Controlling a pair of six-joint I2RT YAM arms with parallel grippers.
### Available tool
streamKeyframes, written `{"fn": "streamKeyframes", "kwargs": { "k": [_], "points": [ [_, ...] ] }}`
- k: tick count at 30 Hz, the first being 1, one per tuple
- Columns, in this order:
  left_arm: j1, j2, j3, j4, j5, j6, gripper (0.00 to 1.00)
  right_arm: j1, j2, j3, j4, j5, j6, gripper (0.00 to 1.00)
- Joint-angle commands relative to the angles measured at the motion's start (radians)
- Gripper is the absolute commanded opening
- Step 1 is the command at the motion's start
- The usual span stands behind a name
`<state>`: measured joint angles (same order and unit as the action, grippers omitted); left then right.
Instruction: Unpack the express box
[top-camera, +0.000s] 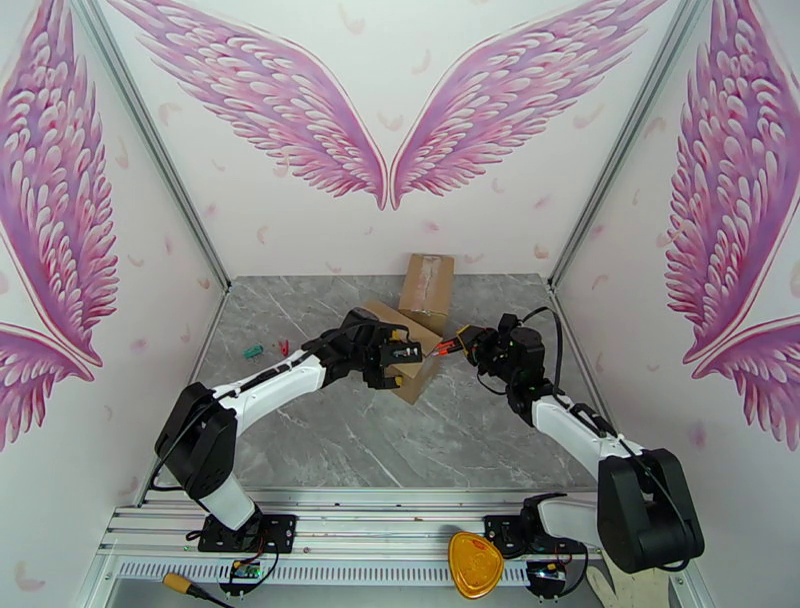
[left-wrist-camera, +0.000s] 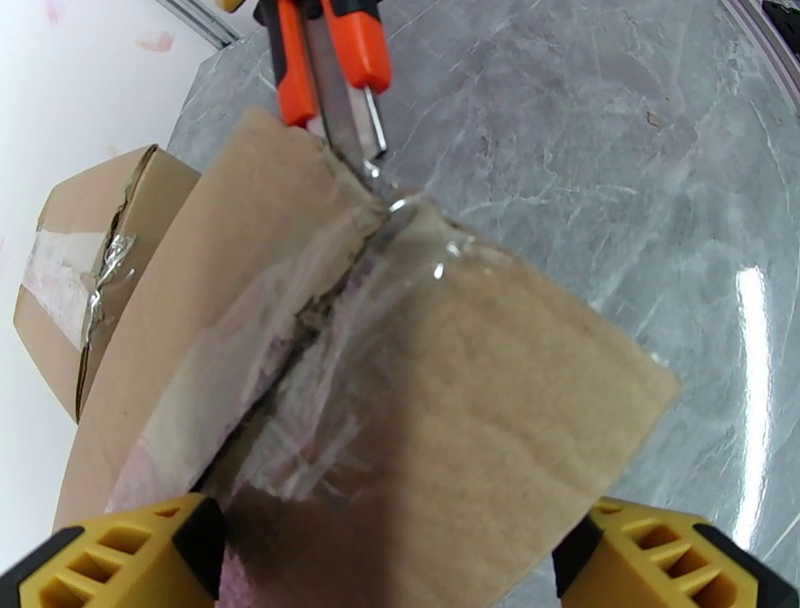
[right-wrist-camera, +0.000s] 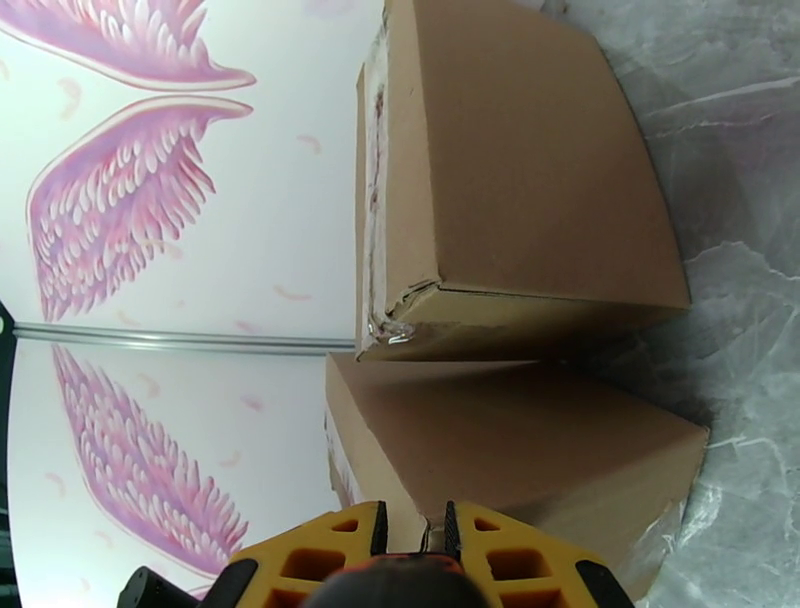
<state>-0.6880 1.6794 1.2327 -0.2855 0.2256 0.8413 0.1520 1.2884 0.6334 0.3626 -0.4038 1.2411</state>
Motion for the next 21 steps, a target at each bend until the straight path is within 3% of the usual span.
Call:
{"fn": "streamKeyframes", "kwargs": {
  "k": [1, 9, 16, 21],
  "points": [
    [-0.031, -0.018, 0.047, 0.17, -0.075, -0.102, 0.9, 0.066, -0.025, -0.049, -0.041, -0.068, 0.006, 0.0],
    [-0.057, -0.04, 0.012, 0.249, -0.185, -0.186, 0.91, 0.082, -0.09, -0.075, -0.087, 0.039, -0.02, 0.0],
    [-0.078, -0.035, -0.004, 0.315, -0.247, -0.208, 0.94, 0.094, -0.073, -0.058, -0.097, 0.001, -0.004, 0.0],
    [-0.072, -0.031, -0.019, 0.307, -0.266, -0.144, 0.94, 0.088, -0.043, -0.049, -0.07, -0.096, 0.012, 0.0]
  ]
}}
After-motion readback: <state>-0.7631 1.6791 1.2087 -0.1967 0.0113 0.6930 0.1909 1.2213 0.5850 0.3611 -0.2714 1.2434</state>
